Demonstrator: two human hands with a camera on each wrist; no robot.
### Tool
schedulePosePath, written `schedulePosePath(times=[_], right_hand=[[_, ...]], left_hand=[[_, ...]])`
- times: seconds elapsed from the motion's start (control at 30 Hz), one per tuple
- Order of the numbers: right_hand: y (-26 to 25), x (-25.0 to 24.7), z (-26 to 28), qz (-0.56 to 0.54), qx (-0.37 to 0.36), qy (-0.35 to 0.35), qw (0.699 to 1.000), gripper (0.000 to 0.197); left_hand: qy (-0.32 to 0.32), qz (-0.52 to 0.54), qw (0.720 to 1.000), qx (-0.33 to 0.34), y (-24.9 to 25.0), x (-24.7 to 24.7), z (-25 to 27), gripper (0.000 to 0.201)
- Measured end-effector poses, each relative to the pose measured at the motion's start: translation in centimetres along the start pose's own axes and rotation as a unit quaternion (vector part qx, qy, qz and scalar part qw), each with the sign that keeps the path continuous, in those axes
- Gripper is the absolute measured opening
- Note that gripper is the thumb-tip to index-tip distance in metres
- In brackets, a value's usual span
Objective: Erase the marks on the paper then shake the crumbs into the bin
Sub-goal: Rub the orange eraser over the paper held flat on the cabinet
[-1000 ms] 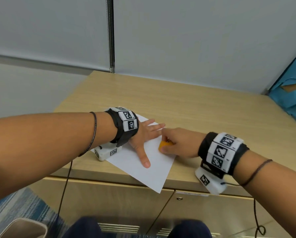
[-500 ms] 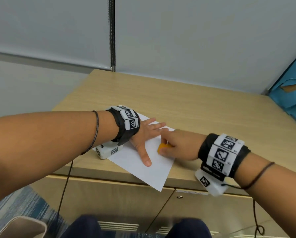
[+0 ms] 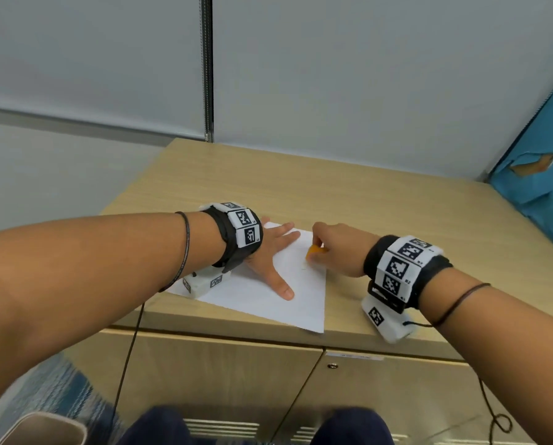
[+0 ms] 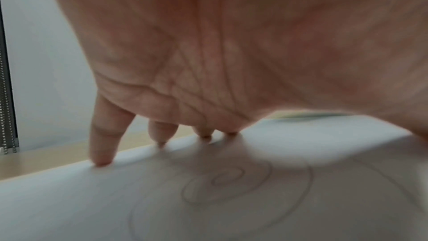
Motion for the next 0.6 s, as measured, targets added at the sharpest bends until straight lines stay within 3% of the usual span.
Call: schedulePosePath(times=[0.17,0.23,0.4,0.6], right_hand=[[1.2,0.9,-0.3,-0.218,0.034,0.017,0.975,0.026],[1.0,1.9,-0.6,-0.253,0.037,0.007,0.967,0.024],[0.9,2.3,-1.8,-0.217,0.027,0.003,0.976,0.019],[1.1,0.5,-3.7,-0.117,0.000,0.016,0.993,0.026]], left_hand=[[0.021,0.034,0.998,-0.057,-0.6,-0.6,1.0,0.127],[0.016,0.040,0.998,-0.056,-0.8,-0.7,1.4,0.123],[-0.028,-0.022,0.999,-0.026,-1.3,-0.6,2.9,0.119],[-0.024,-0.109,0.994,-0.005,-1.2,-0.3,3.7,0.119]])
Point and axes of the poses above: each hand's wrist, its own z-axis away from the middle knuckle, its own x-axis out of the palm, y = z × x, the point moved 10 cm from there along -z, towards the middle knuckle, and after that the axes turned 11 degrees about -x, right-handed, at the moved point
